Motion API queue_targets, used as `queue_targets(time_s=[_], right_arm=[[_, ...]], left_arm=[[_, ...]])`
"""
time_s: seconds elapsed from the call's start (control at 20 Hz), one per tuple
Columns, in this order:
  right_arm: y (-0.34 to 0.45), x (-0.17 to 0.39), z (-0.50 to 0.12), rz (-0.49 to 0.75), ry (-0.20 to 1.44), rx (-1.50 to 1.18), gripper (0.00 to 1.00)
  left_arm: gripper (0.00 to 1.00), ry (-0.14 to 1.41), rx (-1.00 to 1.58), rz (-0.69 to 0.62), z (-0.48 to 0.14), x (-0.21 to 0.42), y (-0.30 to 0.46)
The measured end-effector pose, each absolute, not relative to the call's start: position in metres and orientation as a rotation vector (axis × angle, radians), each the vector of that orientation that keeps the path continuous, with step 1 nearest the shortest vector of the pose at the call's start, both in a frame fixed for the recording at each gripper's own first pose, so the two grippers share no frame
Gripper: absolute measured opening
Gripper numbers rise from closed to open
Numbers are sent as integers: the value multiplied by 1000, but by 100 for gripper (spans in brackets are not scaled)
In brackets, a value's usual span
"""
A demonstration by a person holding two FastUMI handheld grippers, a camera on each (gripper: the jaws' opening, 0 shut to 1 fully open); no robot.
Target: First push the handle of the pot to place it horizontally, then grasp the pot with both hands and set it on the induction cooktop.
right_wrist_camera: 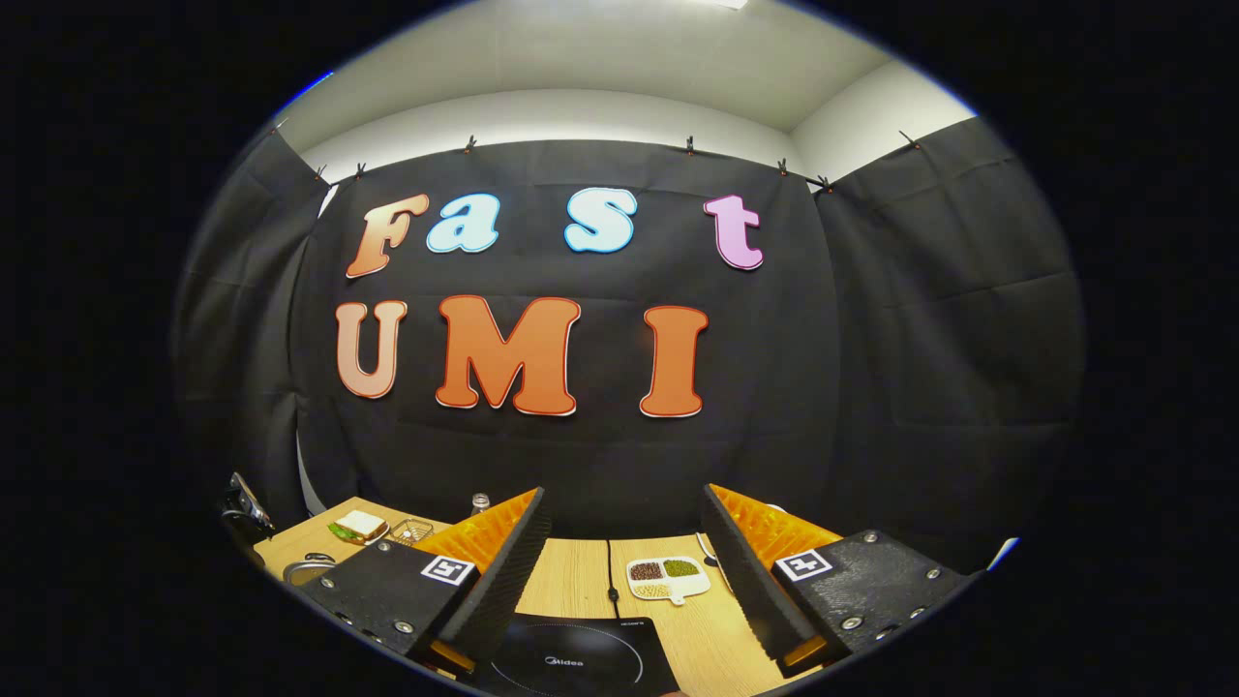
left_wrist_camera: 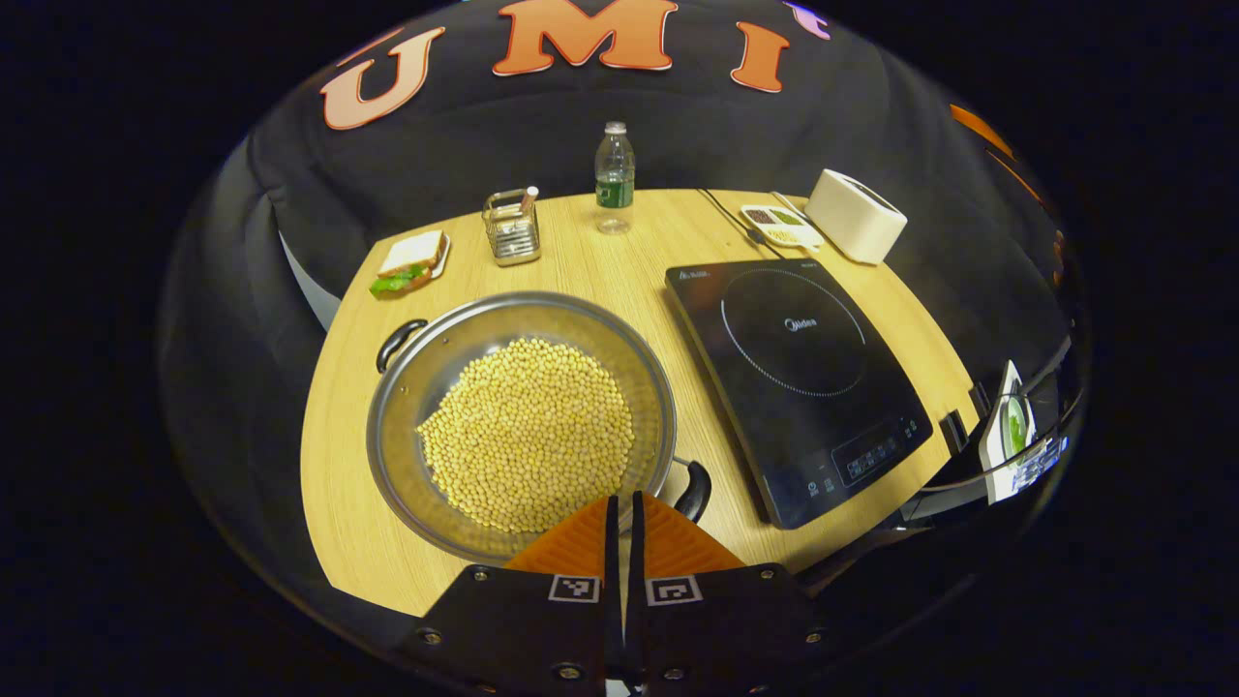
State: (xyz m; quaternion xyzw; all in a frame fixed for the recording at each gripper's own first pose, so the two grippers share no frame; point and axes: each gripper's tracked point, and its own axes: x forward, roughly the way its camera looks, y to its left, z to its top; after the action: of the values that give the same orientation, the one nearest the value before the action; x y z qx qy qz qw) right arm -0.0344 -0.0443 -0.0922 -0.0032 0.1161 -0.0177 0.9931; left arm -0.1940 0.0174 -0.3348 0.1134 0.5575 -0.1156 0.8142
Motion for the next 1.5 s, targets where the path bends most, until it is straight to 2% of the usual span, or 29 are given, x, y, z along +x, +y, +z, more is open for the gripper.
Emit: queue_targets(time_s=[0.2, 0.5, 1.05, 1.5], right_arm=[[-48, -36, -98, -38, 242, -30, 97], [-49, -36, -111, -37, 265, -37, 97], [-53, -40, -121, -35, 303, -69, 97], [-63, -48, -135, -33, 346, -72, 97]], left_arm=[[2, 1279, 264, -281, -351, -219, 33], [3, 1383, 309, -244, -393, -241, 57], [2, 1411, 214, -246, -428, -233, 20], [2, 1400, 80, -117, -439, -196, -6]])
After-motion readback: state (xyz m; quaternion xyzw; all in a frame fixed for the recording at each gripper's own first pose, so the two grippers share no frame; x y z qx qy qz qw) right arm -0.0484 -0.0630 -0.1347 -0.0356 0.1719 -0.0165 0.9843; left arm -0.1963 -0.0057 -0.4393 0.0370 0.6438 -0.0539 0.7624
